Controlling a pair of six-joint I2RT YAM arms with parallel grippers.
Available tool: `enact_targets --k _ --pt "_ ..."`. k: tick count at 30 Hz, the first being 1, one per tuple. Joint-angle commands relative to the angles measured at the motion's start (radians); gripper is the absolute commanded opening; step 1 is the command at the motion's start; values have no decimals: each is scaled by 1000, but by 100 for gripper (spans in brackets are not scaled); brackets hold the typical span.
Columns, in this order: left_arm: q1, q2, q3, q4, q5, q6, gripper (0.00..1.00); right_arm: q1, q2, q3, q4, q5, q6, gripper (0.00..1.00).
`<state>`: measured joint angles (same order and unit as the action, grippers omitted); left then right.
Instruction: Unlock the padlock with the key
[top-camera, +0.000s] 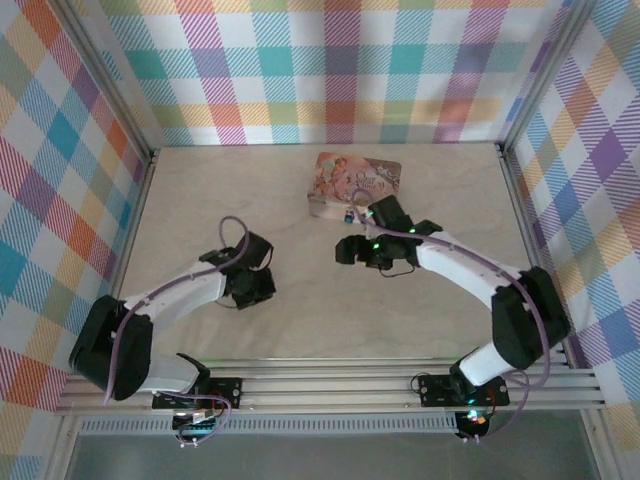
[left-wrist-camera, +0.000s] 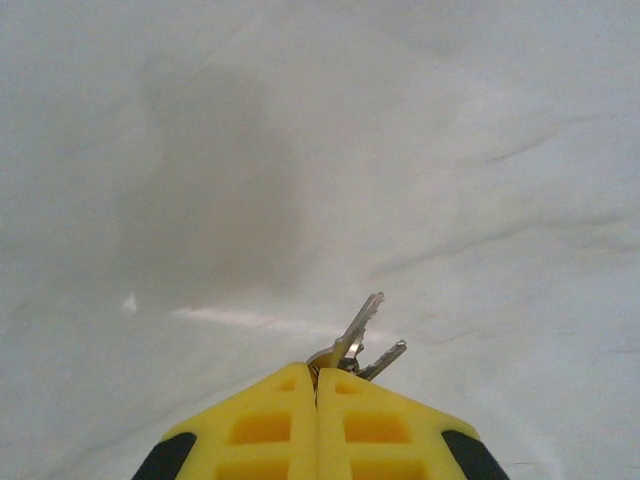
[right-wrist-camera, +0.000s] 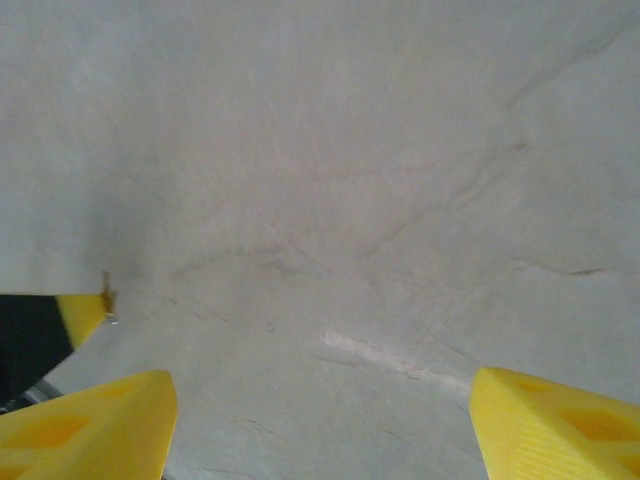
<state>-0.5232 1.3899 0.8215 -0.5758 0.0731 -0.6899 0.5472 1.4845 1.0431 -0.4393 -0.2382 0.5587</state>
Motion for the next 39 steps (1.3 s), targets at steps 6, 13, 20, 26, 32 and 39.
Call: enact_targets --k 6,13,20,26,32,39 --pt "-9 217 329 103 220 422 0 -109 -167 0 -41 -65 82 74" --pt "-8 233 394 198 532 575 0 -121 -267 -56 49 -111 146 65" --pt "-11 185 372 221 597 617 0 -127 -284 -55 79 -191 99 49" --pt "-33 116 361 167 521 658 0 -126 -189 -42 175 -367 78 52" --pt "-37 75 348 130 534 699 0 -101 -114 -23 240 -442 84 49" --pt "-43 52 318 158 545 703 0 -78 -80 -11 214 -482 42 45"
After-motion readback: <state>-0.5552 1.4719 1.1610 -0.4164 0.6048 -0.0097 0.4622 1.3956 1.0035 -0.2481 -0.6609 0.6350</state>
